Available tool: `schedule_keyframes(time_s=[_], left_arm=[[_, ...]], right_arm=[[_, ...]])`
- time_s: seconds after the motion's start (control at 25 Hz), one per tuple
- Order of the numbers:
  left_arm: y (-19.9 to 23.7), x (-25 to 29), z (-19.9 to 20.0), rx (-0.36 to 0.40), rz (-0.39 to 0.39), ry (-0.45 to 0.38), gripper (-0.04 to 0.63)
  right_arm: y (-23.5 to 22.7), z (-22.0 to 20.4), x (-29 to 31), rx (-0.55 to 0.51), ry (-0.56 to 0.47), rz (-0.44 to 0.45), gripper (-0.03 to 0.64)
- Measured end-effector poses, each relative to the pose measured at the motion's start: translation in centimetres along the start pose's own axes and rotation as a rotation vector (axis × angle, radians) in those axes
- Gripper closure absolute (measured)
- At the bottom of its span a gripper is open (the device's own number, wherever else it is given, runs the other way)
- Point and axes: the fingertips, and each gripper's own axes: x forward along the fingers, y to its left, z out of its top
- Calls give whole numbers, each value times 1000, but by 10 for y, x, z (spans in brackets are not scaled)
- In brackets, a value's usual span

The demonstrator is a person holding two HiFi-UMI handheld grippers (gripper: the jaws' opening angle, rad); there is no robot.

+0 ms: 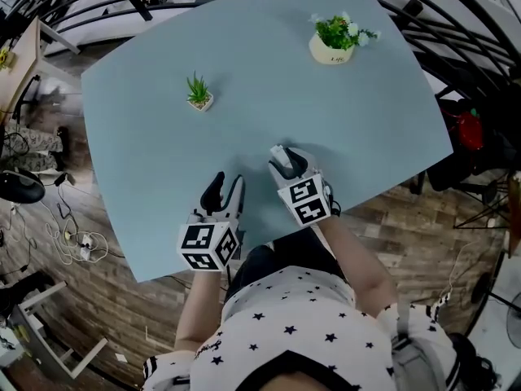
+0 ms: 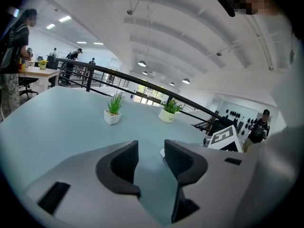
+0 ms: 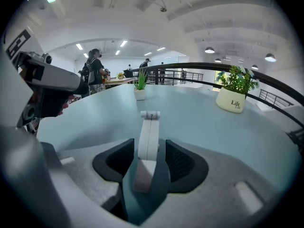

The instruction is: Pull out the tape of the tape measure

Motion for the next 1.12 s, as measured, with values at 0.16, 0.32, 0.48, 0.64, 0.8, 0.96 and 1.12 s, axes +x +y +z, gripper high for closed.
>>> schedule_keyframes(time_s=[0.16,0.32,0.48,0.64,0.8,0.96,1.12], left_arm=[[1,0,-1,-1,1,3,439],[0,1,-1,-2,-2,3,439],[-3,-1,0,0,-5,-3,439],[-8,-6,1,5,-7,-5,439],[-14,-13,3,11,-19,-17,439],[-24,-21,8,19,-37,-36,439],[-36,-31,13,34,-67,-53,439]], right_arm=[[-2,4,2,-17,-5,-11,425],[-5,4,1,-20,-5,-33,500],[-3,2,-2,-29,3,-36,503],[0,2,-10,-58,-2,-41,505],[7,9,-22,-134,-30,-50,509],[18,15,-36,-235,-55,-64,512],[33,21,-52,-325,-76,-73,514]])
